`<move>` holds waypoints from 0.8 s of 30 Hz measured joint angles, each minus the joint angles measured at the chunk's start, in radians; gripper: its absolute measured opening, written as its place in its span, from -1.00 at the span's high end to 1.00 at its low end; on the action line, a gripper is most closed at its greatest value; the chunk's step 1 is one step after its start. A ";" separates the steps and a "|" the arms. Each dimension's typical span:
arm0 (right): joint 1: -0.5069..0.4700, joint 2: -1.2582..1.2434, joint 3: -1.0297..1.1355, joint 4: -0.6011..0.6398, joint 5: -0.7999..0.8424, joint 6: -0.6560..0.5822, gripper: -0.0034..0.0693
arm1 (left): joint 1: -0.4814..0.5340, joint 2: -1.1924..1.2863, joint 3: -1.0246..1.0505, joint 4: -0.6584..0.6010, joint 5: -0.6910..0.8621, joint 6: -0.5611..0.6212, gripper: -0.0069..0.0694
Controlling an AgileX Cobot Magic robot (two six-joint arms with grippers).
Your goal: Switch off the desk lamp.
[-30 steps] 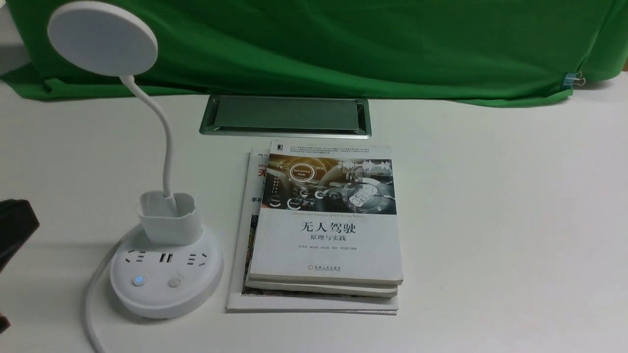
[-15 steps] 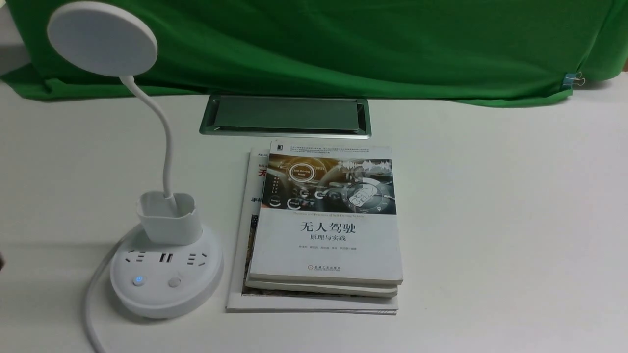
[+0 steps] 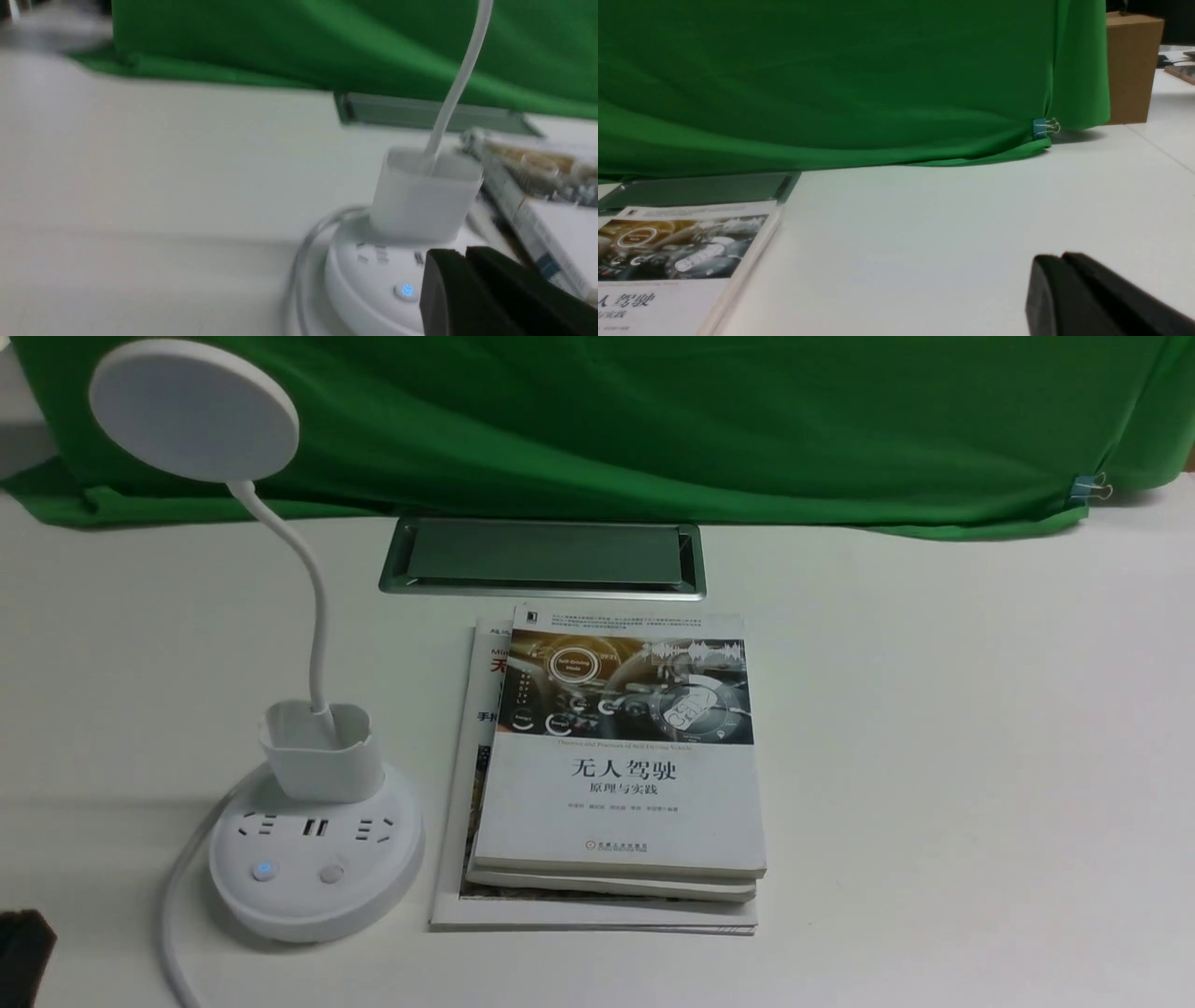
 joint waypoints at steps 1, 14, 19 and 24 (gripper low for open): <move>0.000 0.000 0.000 0.000 0.000 0.000 0.81 | 0.000 0.000 0.001 0.000 0.000 0.002 0.77; 0.000 0.000 0.000 0.000 0.001 0.000 0.81 | 0.000 -0.001 0.001 0.000 -0.001 0.022 0.77; 0.000 0.000 0.000 0.000 0.001 0.000 0.81 | 0.000 -0.001 0.001 0.000 -0.001 0.022 0.77; 0.000 0.000 0.000 0.000 0.001 0.000 0.81 | 0.000 -0.001 0.001 0.000 -0.001 0.022 0.77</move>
